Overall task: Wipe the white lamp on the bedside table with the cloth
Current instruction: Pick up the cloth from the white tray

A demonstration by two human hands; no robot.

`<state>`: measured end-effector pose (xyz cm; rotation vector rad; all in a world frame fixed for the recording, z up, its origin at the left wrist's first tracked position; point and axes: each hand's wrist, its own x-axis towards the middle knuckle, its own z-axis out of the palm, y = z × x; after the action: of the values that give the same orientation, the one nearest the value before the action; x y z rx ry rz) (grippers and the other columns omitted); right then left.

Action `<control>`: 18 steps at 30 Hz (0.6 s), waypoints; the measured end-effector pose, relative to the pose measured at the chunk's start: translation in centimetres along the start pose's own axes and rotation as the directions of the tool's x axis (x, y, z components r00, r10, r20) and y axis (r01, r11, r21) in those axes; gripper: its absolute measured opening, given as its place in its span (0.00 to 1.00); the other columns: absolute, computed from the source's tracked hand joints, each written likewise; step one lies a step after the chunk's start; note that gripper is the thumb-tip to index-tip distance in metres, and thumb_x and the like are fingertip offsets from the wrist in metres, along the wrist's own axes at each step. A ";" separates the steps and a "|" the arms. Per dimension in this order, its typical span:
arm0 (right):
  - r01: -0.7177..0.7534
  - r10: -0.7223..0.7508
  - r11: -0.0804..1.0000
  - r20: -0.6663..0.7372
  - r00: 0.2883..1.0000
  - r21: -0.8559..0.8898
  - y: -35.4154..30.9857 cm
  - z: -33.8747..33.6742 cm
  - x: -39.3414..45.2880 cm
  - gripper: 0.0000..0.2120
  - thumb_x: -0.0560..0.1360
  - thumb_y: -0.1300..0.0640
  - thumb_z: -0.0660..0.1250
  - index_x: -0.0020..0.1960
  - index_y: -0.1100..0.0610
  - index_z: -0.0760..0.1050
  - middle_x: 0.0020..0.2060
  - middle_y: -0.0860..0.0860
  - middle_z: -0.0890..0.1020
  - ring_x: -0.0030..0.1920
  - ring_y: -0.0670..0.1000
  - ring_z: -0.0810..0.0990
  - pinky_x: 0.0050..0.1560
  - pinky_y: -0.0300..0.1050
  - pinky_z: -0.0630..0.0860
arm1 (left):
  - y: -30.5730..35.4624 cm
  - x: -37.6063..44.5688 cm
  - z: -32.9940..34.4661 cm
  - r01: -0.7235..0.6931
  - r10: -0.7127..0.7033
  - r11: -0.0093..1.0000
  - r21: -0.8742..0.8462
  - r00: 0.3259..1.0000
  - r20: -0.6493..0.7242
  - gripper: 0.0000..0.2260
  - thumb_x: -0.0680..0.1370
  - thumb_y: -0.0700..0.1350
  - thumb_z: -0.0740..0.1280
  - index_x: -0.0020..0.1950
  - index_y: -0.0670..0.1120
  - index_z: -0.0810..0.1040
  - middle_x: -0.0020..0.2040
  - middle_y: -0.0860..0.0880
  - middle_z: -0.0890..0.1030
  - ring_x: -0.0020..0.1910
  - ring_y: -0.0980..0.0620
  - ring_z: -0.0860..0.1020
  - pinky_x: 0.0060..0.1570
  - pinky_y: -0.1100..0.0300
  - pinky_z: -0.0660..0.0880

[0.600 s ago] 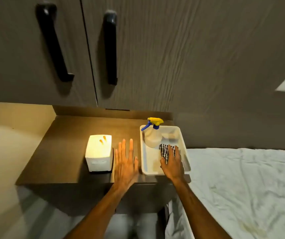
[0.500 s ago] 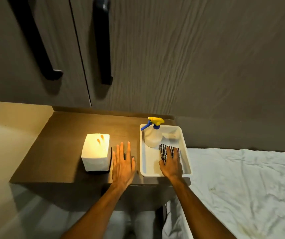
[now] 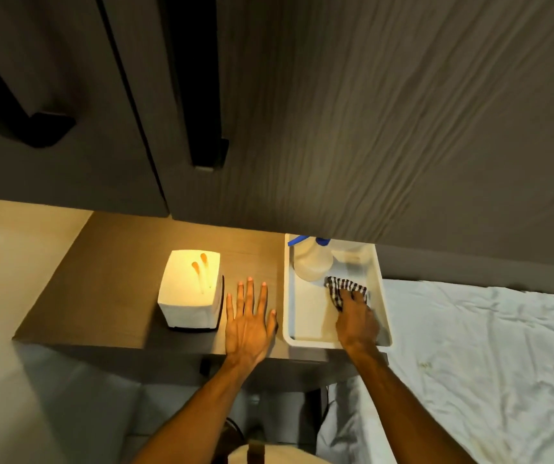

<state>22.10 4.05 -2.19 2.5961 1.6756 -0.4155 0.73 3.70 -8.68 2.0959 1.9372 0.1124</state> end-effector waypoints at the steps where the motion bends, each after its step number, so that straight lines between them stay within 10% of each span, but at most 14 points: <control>1: -0.001 0.001 1.000 -0.017 1.000 0.000 0.0 -0.2 -0.1 0.26 0.82 0.53 0.66 0.79 0.49 0.66 0.75 0.55 0.74 0.72 0.61 0.77 0.70 0.61 0.75 | -0.1 0.0 0.0 0.005 -0.005 1.000 -0.002 1.000 0.011 0.31 0.85 0.61 0.42 0.84 0.50 0.35 0.85 0.44 0.36 0.85 0.41 0.37 0.84 0.39 0.44; 8: 0.019 0.036 0.970 -0.220 0.975 0.241 -1.1 -4.0 -2.1 0.22 0.80 0.53 0.69 0.73 0.49 0.75 0.60 0.57 0.85 0.59 0.63 0.85 0.59 0.60 0.82 | -0.4 -0.4 -2.8 -0.010 0.023 0.984 -0.177 0.997 0.072 0.30 0.87 0.58 0.46 0.85 0.49 0.39 0.86 0.44 0.38 0.86 0.43 0.39 0.85 0.43 0.44; 15: 0.204 0.011 0.845 -0.398 0.917 0.494 -6.9 -6.5 -8.1 0.21 0.80 0.52 0.69 0.73 0.47 0.74 0.58 0.54 0.87 0.55 0.59 0.87 0.57 0.57 0.83 | -1.6 -5.6 -10.7 -0.446 0.328 0.822 -0.354 0.879 -0.345 0.26 0.86 0.51 0.55 0.84 0.46 0.56 0.85 0.45 0.59 0.85 0.49 0.56 0.84 0.49 0.58; 18: 0.254 -0.044 0.815 -0.382 0.923 0.521 -11.4 -6.4 -10.1 0.23 0.80 0.52 0.68 0.74 0.47 0.73 0.60 0.53 0.87 0.58 0.56 0.86 0.60 0.53 0.83 | -4.8 -5.1 -14.6 -0.458 0.253 0.844 -0.279 0.798 -0.547 0.23 0.85 0.46 0.58 0.81 0.43 0.66 0.80 0.42 0.69 0.81 0.47 0.66 0.81 0.50 0.66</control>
<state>9.26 0.87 7.80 3.1154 2.1708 -0.5480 -7.98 1.16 4.75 2.2529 1.5077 1.1331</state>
